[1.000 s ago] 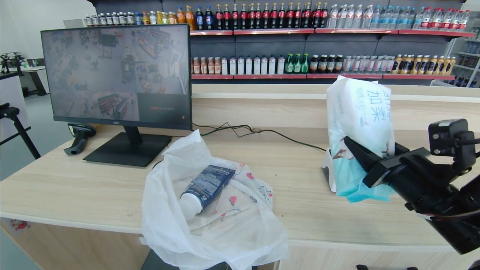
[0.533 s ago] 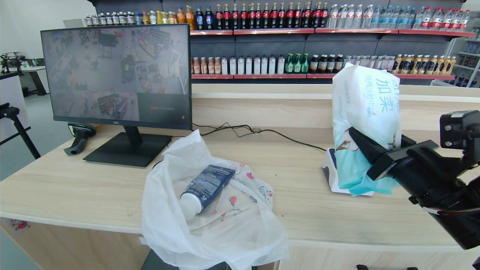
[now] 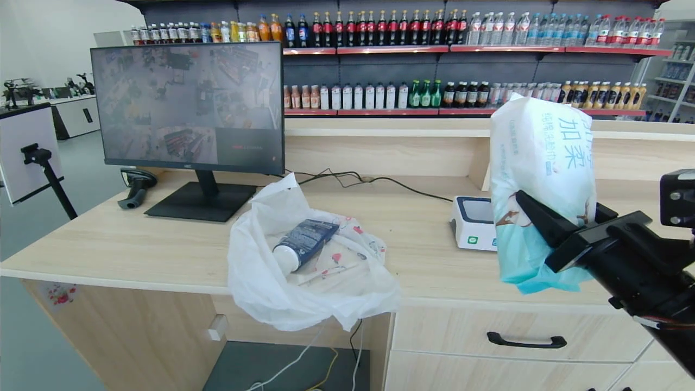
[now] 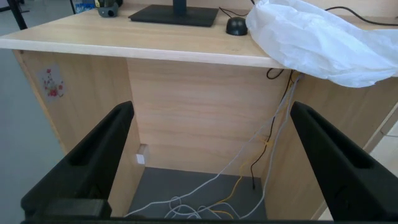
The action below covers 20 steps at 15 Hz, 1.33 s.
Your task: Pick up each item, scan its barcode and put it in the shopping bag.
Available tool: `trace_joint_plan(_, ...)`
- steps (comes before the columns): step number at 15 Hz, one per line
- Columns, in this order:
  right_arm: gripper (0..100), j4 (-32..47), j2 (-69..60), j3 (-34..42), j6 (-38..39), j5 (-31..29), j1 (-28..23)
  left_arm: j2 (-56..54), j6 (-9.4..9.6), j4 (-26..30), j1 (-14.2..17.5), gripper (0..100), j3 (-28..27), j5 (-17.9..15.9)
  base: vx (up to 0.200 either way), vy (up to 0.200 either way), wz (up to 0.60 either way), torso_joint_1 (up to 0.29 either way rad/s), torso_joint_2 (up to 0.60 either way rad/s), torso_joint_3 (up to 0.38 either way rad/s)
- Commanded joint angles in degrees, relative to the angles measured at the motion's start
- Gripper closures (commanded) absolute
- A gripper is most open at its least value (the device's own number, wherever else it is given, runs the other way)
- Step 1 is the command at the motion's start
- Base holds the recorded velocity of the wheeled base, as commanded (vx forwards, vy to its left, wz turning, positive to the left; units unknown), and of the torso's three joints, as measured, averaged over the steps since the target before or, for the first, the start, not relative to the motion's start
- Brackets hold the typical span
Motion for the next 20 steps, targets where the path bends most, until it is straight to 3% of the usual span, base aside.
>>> trace_joint_plan(1,100,0.12,-1.56,0.59,0.14,0.01,0.01,-0.02,0.02,-0.09,-0.01,0,0.00,-0.02,0.000,0.000,0.00,0.000,0.00,0.000)
trace_joint_plan(12,100,0.12,-1.21,1.30,0.31,-0.25,0.01,-0.02,-0.15,0.00,-0.01,0,0.00,-0.02,0.000,0.200,0.00,0.006,0.00,0.003)
trace_joint_plan(18,100,0.12,-0.24,0.86,0.31,-0.25,0.36,-0.02,-0.07,0.00,-0.01,0,0.00,-0.02,0.000,0.000,0.00,0.000,0.00,0.000)
trace_joint_plan(20,100,0.12,0.46,0.59,0.22,-0.25,0.80,-0.02,-0.07,0.00,-0.01,0,0.00,-0.02,0.000,0.000,0.60,0.007,0.00,0.002)
